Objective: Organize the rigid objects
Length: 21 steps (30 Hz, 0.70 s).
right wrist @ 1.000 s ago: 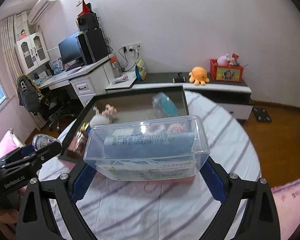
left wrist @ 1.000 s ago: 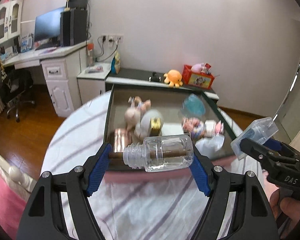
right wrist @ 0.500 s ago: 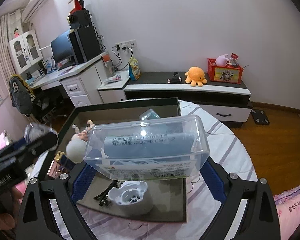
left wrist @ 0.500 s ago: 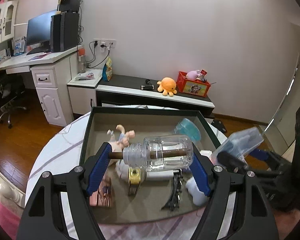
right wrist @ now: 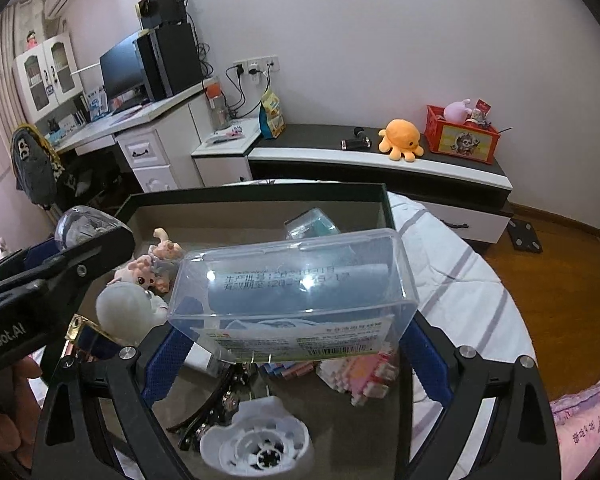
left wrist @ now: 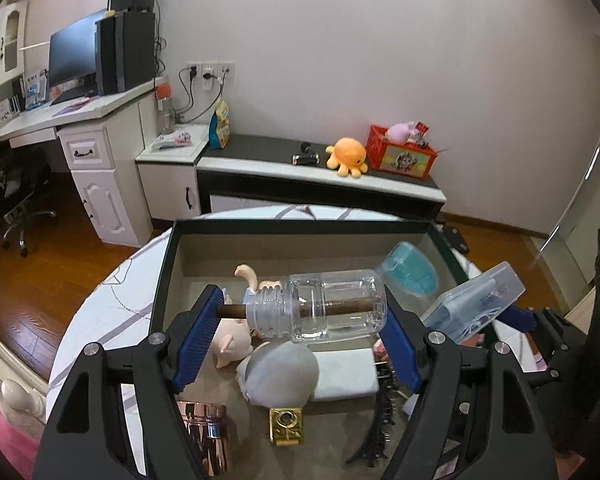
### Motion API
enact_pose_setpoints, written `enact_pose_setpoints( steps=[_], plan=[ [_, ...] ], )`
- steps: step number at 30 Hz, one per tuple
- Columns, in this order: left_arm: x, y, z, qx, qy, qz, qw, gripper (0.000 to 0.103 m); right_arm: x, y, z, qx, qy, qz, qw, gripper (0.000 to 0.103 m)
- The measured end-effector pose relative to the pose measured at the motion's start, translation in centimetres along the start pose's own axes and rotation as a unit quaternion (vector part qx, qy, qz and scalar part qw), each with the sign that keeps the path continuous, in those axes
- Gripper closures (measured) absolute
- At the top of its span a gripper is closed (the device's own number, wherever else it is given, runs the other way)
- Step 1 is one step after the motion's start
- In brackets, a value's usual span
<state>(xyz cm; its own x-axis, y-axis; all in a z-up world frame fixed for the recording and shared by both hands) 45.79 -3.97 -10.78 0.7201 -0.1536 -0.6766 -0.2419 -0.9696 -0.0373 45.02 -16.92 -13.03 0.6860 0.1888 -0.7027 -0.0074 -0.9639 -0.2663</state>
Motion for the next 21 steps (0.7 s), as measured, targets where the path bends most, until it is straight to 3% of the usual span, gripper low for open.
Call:
enact_pose_setpoints(
  steps=[3, 10, 21],
  plan=[
    [0.6, -0.2, 0.2, 0.002, -0.008, 0.0, 1.0, 0.026, 0.7, 0.0, 0.4, -0.003, -0.01, 0.002, 1.0, 0.005],
    [-0.4, -0.5, 0.7, 0.007, -0.002, -0.01, 0.9999, 0.001, 0.4, -0.3, 0.7, -0.001, -0.013, 0.001, 1.0, 0.0],
    [-6.3, -2.2, 2.4, -0.008, 0.032, -0.029, 0.999, 0.0, -3.8, -0.5, 1.1, 0.038, 0.015, -0.024, 0.999, 0.0]
  ],
)
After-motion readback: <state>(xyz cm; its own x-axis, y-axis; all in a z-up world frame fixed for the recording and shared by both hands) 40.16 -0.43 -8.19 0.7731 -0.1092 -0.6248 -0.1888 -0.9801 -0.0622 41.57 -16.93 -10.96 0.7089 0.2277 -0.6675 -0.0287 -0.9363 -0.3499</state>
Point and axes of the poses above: each gripper's, at about its wrist camera, not at the fingertips, and x roughly the way its jaws point, y to its right, z to its underside, the point moved 7 cm from there along x, roughly the way its jaws point, and after that the axes turned 14 degrees about x, right-handed, at the moved point
